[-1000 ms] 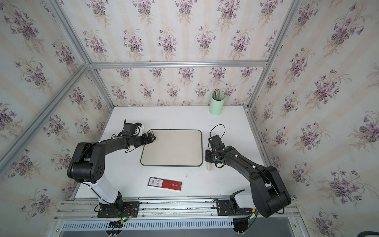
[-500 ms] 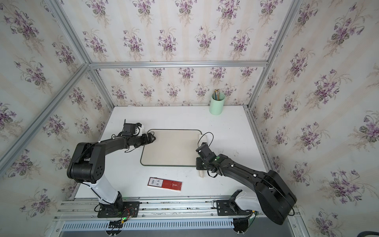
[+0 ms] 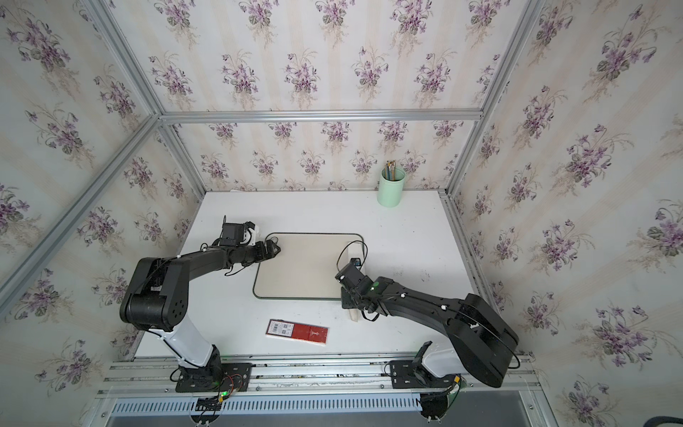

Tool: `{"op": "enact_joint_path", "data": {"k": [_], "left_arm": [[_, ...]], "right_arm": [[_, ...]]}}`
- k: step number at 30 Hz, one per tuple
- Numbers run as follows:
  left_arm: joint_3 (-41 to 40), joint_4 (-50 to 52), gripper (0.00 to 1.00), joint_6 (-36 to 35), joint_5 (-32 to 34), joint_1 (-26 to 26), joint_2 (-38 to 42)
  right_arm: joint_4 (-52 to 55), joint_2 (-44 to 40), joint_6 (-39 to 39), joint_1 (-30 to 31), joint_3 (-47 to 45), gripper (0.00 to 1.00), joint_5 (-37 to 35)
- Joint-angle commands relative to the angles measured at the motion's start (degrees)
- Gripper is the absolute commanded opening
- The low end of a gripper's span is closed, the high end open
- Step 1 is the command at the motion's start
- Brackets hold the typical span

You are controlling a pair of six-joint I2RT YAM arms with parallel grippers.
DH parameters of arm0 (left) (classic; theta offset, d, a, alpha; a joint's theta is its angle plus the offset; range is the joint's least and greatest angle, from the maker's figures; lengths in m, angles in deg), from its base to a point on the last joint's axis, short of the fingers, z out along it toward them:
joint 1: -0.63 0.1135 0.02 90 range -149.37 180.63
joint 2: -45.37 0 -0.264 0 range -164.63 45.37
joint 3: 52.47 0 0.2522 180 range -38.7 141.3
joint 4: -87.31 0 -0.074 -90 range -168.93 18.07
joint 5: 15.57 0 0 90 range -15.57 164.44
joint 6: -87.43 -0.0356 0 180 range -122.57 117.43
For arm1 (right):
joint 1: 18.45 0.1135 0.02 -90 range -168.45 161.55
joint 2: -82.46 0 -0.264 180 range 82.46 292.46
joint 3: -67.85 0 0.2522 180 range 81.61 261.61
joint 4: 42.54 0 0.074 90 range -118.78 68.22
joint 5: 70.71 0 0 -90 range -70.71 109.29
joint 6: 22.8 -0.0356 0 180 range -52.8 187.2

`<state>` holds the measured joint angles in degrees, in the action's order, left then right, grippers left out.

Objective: Align the knife with the edge of the cutting board
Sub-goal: Place the knife at the edge of the cutting board.

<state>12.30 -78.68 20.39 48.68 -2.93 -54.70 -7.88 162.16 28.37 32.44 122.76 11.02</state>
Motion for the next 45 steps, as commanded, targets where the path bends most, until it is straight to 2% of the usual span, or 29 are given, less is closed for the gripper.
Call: {"op": "enact_joint_path", "data": {"k": [1, 13, 38, 45], "left_arm": [[-0.21, 2.82, 0.99, 0.77, -1.22, -0.05, 0.13], [-0.82, 2.56, 1.00, 1.04, -0.70, -0.14, 0.65], [-1.26, 2.28, 1.00, 0.87, -0.88, -0.14, 1.03], [-0.54, 3.05, 0.99, 0.59, -1.30, -0.14, 0.41]], "right_arm": [[1.40, 0.13, -2.19, 0.57, 0.29, 0.04, -3.05], [6.29, 3.62, -8.58, 6.51, 3.09, 0.06, -7.64], [8.33, 12.96, -11.20, 9.09, 7.53, 0.09, -9.27], [9.35, 12.96, -11.63, 9.40, 7.61, 0.10, -10.01]]}}
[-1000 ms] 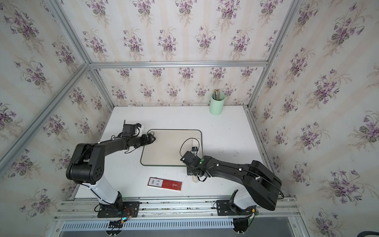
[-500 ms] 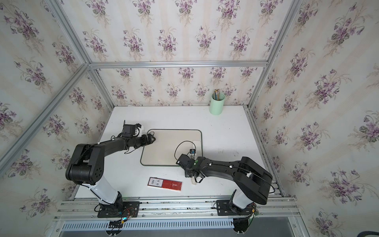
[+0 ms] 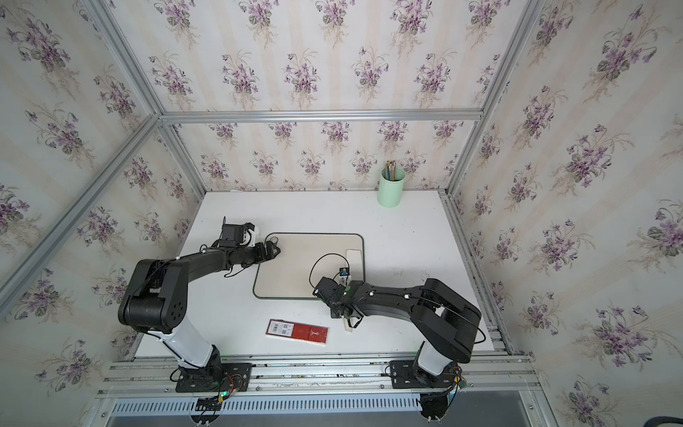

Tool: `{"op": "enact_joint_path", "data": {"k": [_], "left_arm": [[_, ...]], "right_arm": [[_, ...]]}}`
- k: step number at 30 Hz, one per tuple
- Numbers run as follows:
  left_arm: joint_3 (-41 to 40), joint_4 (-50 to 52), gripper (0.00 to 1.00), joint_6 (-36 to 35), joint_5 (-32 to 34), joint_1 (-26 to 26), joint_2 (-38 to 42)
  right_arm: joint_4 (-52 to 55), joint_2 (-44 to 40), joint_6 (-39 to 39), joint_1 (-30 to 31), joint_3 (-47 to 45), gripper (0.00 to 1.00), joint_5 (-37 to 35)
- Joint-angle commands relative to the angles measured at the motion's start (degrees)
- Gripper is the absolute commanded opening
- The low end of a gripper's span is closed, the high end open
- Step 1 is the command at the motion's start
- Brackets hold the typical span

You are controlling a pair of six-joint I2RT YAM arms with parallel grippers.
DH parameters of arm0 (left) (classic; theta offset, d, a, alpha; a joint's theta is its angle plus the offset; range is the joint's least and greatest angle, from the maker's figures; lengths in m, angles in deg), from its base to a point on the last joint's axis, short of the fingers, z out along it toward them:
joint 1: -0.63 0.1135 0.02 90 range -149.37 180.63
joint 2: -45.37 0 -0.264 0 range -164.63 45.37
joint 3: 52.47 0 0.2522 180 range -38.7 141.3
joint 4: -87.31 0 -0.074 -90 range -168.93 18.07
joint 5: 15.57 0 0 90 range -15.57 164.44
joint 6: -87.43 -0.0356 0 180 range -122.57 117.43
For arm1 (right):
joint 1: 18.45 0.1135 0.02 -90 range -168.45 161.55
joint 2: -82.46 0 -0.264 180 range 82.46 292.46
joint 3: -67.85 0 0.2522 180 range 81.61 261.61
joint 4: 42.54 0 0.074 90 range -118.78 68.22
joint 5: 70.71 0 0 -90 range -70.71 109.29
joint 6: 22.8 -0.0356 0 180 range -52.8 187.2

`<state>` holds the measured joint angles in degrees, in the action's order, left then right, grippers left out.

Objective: Align the knife with the edge of the cutting board
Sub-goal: Place the knife at the edge of the cutting board.

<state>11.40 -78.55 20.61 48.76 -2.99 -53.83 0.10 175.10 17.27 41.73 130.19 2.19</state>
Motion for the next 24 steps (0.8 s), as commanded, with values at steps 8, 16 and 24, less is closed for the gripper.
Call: {"op": "enact_joint_path", "data": {"k": [8, 16, 24], "left_arm": [[0.27, 2.87, 1.00, 0.38, -1.45, -0.07, -0.40], [0.08, 2.78, 1.00, 0.42, -1.42, -0.07, -0.35], [0.09, 2.69, 1.00, 0.48, -1.40, -0.07, -0.36]], "right_arm": [[1.93, -2.49, -1.13, 0.92, -0.67, 0.10, -0.24], [1.27, -2.48, -1.60, 1.52, -1.29, 0.11, 0.58], [1.65, -1.63, -1.89, 1.52, -0.95, 0.12, 0.24]]}}
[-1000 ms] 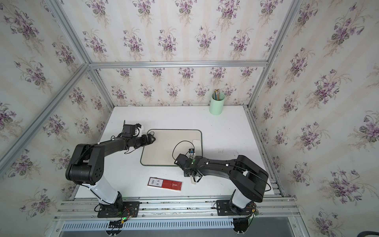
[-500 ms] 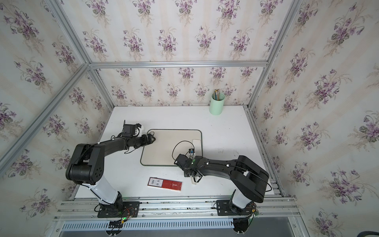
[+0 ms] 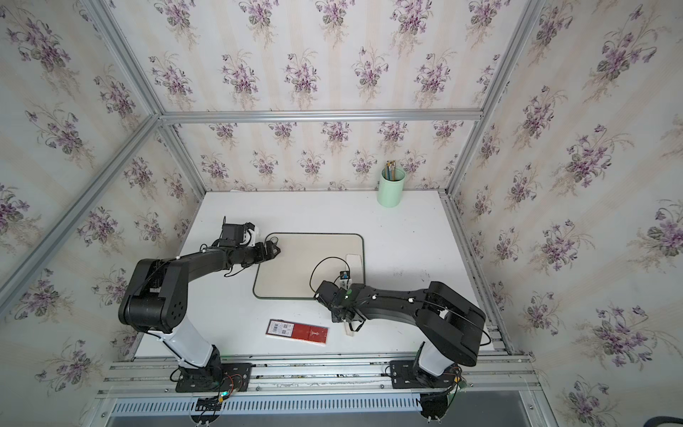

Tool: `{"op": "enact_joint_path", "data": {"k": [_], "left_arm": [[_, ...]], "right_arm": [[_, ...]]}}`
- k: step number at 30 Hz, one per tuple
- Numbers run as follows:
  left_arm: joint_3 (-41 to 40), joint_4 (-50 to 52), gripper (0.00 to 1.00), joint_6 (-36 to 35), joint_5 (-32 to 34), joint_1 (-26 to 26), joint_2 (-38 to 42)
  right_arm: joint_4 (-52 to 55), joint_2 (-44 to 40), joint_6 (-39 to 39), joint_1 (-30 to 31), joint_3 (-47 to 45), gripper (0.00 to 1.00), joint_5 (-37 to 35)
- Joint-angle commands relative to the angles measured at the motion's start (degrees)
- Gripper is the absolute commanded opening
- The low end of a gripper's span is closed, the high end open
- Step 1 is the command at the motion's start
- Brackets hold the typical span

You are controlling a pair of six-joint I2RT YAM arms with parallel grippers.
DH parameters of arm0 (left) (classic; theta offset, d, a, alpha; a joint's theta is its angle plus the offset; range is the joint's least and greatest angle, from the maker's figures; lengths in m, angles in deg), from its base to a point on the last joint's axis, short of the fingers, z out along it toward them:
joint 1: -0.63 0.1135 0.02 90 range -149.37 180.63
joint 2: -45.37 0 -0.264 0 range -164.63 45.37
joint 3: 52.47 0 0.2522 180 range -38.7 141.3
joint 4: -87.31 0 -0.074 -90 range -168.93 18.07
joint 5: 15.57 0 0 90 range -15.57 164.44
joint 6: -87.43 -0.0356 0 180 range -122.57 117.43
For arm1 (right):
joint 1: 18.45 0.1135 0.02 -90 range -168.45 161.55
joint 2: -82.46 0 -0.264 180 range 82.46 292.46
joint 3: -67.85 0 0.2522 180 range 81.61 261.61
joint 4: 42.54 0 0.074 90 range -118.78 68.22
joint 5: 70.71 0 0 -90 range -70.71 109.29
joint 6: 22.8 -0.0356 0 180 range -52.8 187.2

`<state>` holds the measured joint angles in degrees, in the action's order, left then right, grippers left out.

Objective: Align the knife with the edge of the cutting board
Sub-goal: Place the knife at the edge of the cutting board.

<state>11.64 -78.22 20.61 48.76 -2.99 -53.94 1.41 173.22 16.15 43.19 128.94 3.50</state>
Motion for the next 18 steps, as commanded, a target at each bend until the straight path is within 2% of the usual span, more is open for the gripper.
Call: {"op": "enact_joint_path", "data": {"k": [1, 18], "left_arm": [[-0.03, 2.45, 1.00, 0.43, -1.36, -0.07, -0.19], [0.26, 2.81, 1.00, 0.39, -1.55, -0.07, -0.54]], "right_arm": [[0.48, 0.31, -0.81, 0.06, 0.35, 0.12, -1.17], [0.72, 0.03, -0.99, 0.05, 0.48, 0.17, -1.75]]}}
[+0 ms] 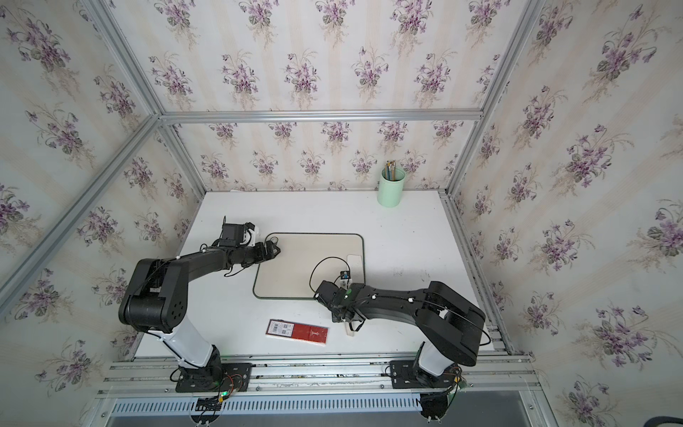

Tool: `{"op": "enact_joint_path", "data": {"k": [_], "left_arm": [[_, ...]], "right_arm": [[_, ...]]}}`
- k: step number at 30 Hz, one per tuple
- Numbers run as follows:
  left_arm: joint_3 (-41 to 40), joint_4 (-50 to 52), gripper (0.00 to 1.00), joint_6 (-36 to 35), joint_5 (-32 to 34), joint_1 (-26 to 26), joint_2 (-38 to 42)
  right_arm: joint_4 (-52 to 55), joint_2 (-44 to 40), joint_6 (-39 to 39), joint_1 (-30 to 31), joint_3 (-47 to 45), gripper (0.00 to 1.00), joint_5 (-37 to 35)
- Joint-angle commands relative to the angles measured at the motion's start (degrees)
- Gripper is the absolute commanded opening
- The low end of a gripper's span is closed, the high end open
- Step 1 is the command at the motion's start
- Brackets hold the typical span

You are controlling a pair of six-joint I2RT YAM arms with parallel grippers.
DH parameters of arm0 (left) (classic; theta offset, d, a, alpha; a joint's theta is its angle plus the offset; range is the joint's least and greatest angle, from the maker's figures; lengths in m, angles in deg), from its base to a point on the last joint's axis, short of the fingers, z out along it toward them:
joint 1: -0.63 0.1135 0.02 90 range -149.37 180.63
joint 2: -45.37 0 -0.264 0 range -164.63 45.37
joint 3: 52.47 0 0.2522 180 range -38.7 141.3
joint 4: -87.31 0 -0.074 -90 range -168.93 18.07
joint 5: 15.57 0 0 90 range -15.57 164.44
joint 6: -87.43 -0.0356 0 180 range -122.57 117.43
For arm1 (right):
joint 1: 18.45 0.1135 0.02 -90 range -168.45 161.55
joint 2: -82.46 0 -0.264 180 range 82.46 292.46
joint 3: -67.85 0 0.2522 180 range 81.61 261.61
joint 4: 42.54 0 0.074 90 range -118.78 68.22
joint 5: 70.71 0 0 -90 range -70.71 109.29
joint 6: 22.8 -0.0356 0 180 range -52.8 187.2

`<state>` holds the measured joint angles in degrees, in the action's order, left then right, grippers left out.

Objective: Align the knife with the edge of the cutting board
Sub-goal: Place the knife at the edge of the cutting board.

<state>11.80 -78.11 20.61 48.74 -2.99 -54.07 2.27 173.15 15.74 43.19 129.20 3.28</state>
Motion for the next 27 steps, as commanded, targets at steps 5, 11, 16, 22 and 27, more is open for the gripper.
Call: {"op": "enact_joint_path", "data": {"k": [5, 11, 16, 22, 27], "left_arm": [[0.24, 2.78, 1.00, 0.38, -1.42, -0.07, -0.49], [0.13, 2.73, 0.99, 0.35, -1.47, -0.07, -0.41], [0.04, 2.74, 1.00, 0.38, -1.38, -0.07, -0.29], [-0.06, 2.53, 1.00, 0.47, -1.33, -0.07, -0.24], [-0.14, 2.52, 0.99, 0.47, -1.34, -0.07, -0.20]], "right_arm": [[-0.17, 0.19, -0.75, 0.02, 0.10, 0.26, -1.57], [-0.59, 0.73, -0.78, 0.05, 0.04, 0.52, -1.18], [-1.94, -0.05, -0.66, 0.05, -0.56, 0.60, 0.36], [-2.00, -0.95, -0.91, 0.10, -1.01, 0.60, -0.21], [-2.58, -0.39, -1.79, 0.05, -1.34, 0.51, -0.49]]}}
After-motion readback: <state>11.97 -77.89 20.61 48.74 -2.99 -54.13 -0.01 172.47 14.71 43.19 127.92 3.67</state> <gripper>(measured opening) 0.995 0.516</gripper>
